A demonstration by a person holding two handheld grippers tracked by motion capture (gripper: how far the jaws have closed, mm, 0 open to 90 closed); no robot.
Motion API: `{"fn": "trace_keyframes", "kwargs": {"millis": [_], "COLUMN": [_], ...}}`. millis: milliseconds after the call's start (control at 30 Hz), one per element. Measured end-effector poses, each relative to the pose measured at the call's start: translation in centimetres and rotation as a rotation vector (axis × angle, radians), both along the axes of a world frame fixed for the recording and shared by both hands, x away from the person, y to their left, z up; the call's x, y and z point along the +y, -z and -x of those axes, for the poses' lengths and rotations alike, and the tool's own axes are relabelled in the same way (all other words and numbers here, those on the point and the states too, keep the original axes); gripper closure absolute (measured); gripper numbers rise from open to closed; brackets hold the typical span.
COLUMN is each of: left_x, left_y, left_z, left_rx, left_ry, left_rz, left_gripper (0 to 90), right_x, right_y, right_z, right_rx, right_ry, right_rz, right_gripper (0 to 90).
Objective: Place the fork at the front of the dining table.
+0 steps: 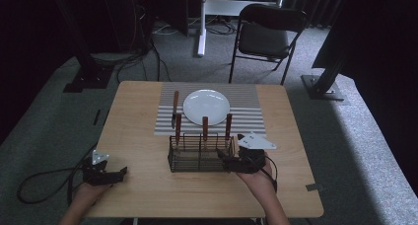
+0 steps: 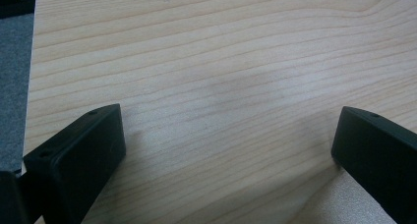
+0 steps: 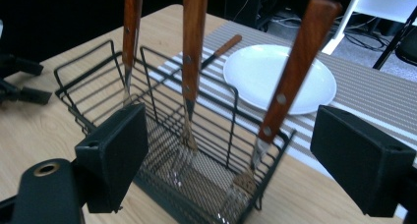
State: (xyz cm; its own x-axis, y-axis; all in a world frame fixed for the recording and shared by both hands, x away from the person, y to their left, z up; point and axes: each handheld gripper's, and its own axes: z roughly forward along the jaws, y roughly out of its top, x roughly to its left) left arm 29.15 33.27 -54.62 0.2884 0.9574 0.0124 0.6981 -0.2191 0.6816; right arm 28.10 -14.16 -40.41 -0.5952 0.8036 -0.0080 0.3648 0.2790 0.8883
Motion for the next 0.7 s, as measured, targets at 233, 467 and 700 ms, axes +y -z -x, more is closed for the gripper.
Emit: {"fn": "trace_keyframes", "kwargs": {"millis": [233, 467, 700], "left_x": [0.0, 0.0, 0.0], "left_y": [0.0, 0.0, 0.0], "left_z": [0.0, 0.0, 0.0], "left_rx": [0.0, 0.0, 0.0], "left_ry": [0.0, 0.0, 0.0], "left_rz": [0.0, 0.0, 0.0], "left_gripper": [0.0, 0.0, 0.0], "right_x": [2.3, 4.2, 6.4], "right_y": [-0.1, 0.1, 0.4], "right_z": [-0.8, -1.5, -2.0], "right_rx": [-0.014, -0.001, -0.02], "right_ry": [0.014, 0.048, 0.117], "right_rz": [-0.014, -0.037, -0.016], "right_gripper": [14.9, 14.9, 17.6]}}
